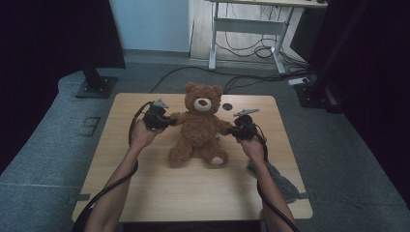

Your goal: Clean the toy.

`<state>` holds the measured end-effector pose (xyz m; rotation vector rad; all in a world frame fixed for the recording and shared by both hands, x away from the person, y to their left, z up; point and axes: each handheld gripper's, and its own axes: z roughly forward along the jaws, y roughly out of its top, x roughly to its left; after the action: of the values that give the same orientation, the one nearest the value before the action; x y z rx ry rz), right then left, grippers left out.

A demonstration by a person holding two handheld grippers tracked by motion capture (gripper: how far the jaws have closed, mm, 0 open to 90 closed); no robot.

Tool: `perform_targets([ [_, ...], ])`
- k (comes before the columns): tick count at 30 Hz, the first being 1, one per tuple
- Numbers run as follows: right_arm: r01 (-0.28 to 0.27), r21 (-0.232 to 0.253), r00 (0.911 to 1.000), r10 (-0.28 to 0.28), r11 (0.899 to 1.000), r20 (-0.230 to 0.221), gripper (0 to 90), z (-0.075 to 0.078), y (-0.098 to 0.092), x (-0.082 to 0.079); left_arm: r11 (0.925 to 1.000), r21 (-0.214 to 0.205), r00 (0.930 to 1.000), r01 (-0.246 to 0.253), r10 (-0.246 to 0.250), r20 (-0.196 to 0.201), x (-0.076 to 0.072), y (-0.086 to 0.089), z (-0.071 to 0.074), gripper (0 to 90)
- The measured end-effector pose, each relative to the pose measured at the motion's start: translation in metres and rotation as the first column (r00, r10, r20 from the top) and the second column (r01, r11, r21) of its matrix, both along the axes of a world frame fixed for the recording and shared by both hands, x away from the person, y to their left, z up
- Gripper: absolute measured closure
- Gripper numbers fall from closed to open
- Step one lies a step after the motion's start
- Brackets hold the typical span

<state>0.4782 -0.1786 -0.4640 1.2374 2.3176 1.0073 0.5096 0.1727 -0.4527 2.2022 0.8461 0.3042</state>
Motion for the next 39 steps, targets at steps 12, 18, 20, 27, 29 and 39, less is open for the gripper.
perform_targets([
  [12,0.007,0.007,1.0000,-0.007,1.000,-0.006,84.3,0.001,-0.003,0.000,0.9990,0.012,0.9990,0.044,-0.044,-0.005,-0.009,-0.004,0.007,81.4],
  [18,-0.007,0.030,0.9983,0.005,1.000,0.059,85.1,0.019,-0.002,-0.011,0.9994,-0.026,0.9959,0.022,-0.020,0.089,-0.022,-0.001,0.026,81.9],
  [20,-0.016,0.031,0.9969,0.013,0.999,0.078,85.3,0.027,-0.002,-0.015,0.9993,-0.030,0.9941,0.023,-0.019,0.106,-0.026,0.000,0.034,82.0],
  [27,-0.043,0.029,0.9925,0.039,0.999,0.116,85.6,0.048,-0.001,-0.029,0.9992,-0.023,0.9900,0.033,-0.030,0.138,-0.046,0.002,0.055,82.2],
  [29,-0.051,0.035,0.9916,0.047,0.998,0.120,85.6,0.052,-0.002,-0.035,0.9989,-0.030,0.9899,0.035,-0.031,0.138,-0.053,0.003,0.059,82.1],
  [39,-0.103,0.025,0.9812,0.097,0.994,0.167,85.8,0.080,-0.002,-0.072,0.9972,-0.052,0.9888,0.053,-0.045,0.142,-0.101,0.012,0.082,82.1],
])
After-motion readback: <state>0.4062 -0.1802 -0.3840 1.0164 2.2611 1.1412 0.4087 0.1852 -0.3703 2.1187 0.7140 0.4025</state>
